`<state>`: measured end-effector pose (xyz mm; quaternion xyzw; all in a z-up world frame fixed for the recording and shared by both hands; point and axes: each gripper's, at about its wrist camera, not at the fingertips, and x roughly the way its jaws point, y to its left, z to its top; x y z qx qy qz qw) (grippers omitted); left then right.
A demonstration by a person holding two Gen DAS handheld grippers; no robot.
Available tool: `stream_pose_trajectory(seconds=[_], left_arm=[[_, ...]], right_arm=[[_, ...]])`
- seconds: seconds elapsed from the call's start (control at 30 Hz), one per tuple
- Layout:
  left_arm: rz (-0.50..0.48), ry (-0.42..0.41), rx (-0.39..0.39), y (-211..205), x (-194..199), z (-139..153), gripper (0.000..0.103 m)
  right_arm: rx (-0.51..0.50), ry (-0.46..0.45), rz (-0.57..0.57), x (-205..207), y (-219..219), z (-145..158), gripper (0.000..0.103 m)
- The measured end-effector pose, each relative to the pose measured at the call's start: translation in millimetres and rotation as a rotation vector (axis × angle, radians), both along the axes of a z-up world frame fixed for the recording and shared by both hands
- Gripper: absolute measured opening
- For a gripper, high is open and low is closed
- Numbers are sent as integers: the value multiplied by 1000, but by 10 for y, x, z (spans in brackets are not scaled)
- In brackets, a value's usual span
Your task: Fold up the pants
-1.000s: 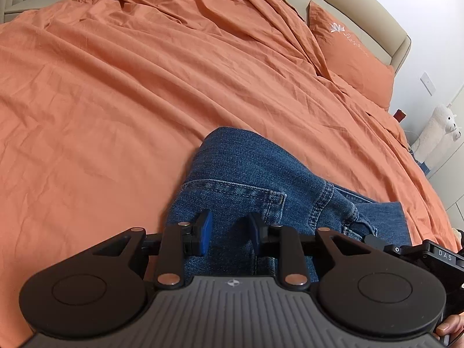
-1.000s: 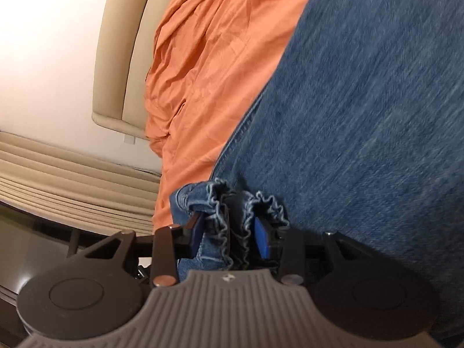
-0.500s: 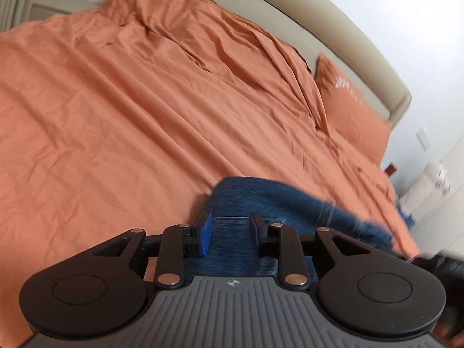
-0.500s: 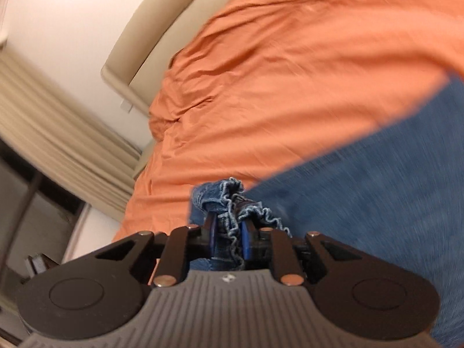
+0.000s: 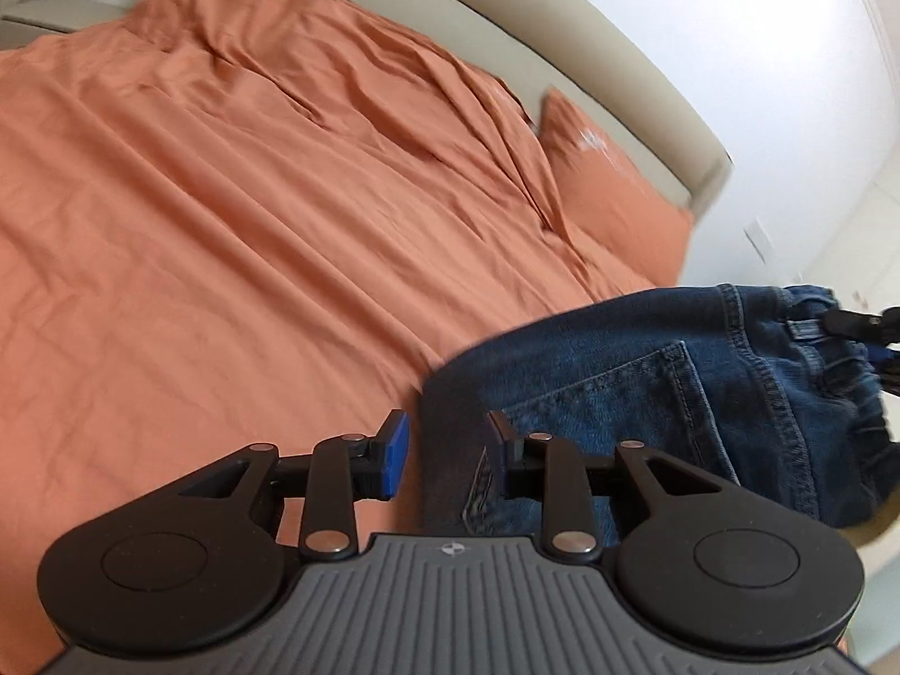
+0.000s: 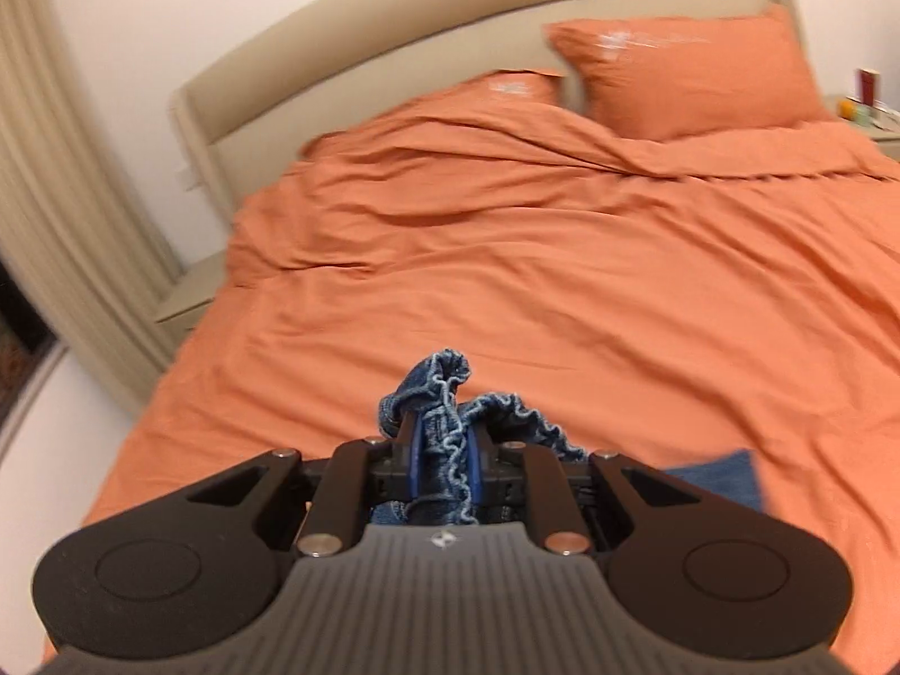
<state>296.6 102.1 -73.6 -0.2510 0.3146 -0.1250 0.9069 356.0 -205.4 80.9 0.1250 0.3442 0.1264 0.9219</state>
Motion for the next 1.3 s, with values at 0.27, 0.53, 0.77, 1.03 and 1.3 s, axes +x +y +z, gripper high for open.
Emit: stream_pose_trajectory(seconds=[0.27, 0.53, 0.77, 1.03, 1.3], left_arm=[[-153, -11, 157, -555, -31, -107, 32], [-245, 25, 354, -991, 51, -367, 32], [-258, 43, 379, -1035, 96, -447, 32], [-269, 31, 411, -1017, 14, -321, 33], [-323, 15, 486, -1056, -461, -31, 34]], right_arm=[[-21, 93, -136, 169, -867, -747, 10], [-21, 163, -180, 465, -1371, -1588, 10], [-37, 192, -190, 637, -1523, -2036, 8], [-78, 140, -253, 389, -1499, -1928, 21], [30, -86, -389, -866, -1470, -1754, 22]])
